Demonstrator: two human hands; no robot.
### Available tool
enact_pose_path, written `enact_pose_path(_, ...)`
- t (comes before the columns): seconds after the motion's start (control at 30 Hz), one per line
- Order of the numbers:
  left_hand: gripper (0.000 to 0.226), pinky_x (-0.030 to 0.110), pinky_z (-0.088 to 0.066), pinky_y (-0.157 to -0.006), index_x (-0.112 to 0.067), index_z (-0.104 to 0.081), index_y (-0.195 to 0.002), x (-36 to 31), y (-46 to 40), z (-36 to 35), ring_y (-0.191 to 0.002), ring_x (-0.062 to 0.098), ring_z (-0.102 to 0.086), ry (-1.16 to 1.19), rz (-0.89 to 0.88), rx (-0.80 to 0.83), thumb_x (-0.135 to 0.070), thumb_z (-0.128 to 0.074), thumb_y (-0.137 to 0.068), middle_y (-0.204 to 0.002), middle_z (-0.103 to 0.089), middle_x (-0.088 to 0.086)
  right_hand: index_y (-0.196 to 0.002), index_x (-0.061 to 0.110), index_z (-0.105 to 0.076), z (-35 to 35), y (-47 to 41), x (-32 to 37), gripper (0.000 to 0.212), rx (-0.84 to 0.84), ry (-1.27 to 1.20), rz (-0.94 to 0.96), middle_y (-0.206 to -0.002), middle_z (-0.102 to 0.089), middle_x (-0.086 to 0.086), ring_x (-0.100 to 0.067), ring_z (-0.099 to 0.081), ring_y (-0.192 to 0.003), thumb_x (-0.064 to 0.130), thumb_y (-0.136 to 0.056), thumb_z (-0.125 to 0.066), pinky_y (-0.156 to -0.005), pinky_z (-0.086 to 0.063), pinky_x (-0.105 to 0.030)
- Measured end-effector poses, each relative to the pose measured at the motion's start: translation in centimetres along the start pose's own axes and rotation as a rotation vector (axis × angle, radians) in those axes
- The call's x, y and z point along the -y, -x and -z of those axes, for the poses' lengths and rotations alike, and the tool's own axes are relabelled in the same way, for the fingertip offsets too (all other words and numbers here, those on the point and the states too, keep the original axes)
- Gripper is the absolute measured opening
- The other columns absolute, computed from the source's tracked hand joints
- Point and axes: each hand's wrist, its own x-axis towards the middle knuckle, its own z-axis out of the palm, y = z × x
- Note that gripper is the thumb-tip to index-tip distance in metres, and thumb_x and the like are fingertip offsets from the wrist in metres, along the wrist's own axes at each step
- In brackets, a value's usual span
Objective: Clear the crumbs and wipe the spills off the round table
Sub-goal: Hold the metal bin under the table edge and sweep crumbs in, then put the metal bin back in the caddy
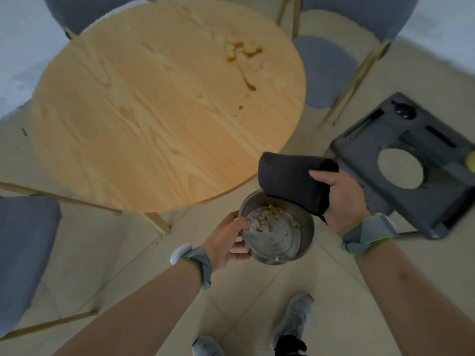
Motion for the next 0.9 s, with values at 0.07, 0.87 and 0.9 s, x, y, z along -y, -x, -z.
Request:
enact_pose_path(0.07, 0.030, 0.048, -0.063, -0.073, -0.039, -0.068, -0.103, -1.1, -1.8, -4.8, -0.093, 0.033, -0.068, -0.043, -0.009, 0.026, -0.026, -0.059, -0.078, -0.117, -0.065, 0.011, -0.105, 0.011, -0.070, 4.7, -0.9, 2.3, 0.021, -0.042, -0.054, 0.022, -0.098, -0.076, -0.011, -0.030, -0.073, -0.089, 0.011, -0.085, -0.062, -0.079, -0.059, -0.044)
enact_pose_path(0.87, 0.019, 0.031, -0.059, -0.059, -0.017, -0.062, -0.110, -14.4, -20.4, -42.6, -0.086, 0.025, -0.069, -0.406, -0.040, 0.069, -0.010, -0.056, -0.094, -0.105, -0.070, 0.014, -0.107, 0.014, -0.067, 37.8, -12.4, 17.6, 0.020, -0.484, -0.574, 0.222, -0.094, -0.078, -0.002, -0.022, -0.074, -0.087, 0.011, -0.091, -0.056, -0.068, -0.058, -0.032)
enact_pose_path(0.9, 0.021, 0.031, -0.059, -0.058, -0.017, -0.062, -0.112, -14.6, -21.4, -43.1, -0.087, 0.026, -0.069, -0.394, -0.025, 0.074, -0.007, -0.056, -0.094, -0.106, -0.070, 0.015, -0.105, 0.015, -0.067, 38.2, -12.9, 17.3, 0.018, -0.504, -0.582, 0.210, -0.090, -0.078, -0.001, -0.020, -0.075, -0.083, 0.011, -0.091, -0.056, -0.065, -0.057, -0.030)
